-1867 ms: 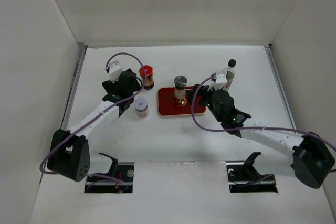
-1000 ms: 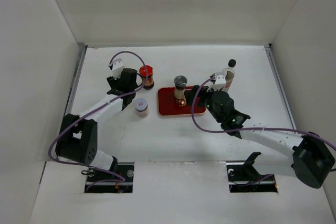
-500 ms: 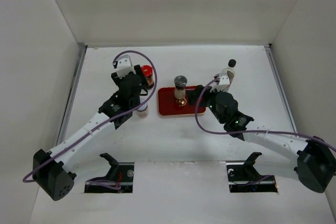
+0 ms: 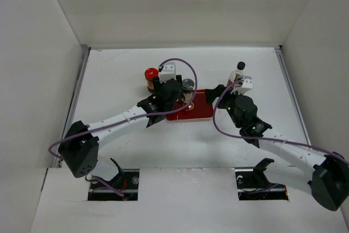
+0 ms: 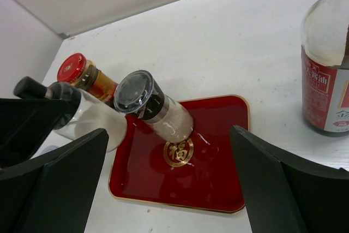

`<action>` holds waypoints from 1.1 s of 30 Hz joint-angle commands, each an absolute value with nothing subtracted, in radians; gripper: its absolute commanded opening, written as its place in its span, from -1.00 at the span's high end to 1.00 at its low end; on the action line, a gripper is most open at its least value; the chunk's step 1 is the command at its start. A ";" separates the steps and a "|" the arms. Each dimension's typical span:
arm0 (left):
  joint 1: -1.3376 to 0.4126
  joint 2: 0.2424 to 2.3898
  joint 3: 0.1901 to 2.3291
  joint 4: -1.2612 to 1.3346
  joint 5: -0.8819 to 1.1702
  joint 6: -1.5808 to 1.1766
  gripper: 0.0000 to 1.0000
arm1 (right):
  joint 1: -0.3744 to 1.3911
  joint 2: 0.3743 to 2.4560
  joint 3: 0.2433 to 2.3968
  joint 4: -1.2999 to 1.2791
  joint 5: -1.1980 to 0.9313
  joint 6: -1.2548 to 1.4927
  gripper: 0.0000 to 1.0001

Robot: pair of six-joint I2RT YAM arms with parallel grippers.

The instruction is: Organize the condiment bottles

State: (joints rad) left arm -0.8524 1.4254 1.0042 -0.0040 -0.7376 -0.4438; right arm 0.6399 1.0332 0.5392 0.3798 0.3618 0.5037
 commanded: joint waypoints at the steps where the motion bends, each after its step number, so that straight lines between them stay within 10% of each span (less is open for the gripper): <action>1: -0.831 1.405 1.049 0.150 -0.738 -0.439 0.20 | 0.633 1.020 0.535 0.446 0.365 0.523 -1.00; 29: -0.766 1.626 0.900 0.388 -0.672 -0.440 0.18 | 0.625 1.063 0.541 0.476 0.364 0.525 -1.00; 33: -0.768 1.631 0.894 0.388 -0.690 -0.434 0.03 | 0.627 1.046 0.546 0.471 0.364 0.519 -0.75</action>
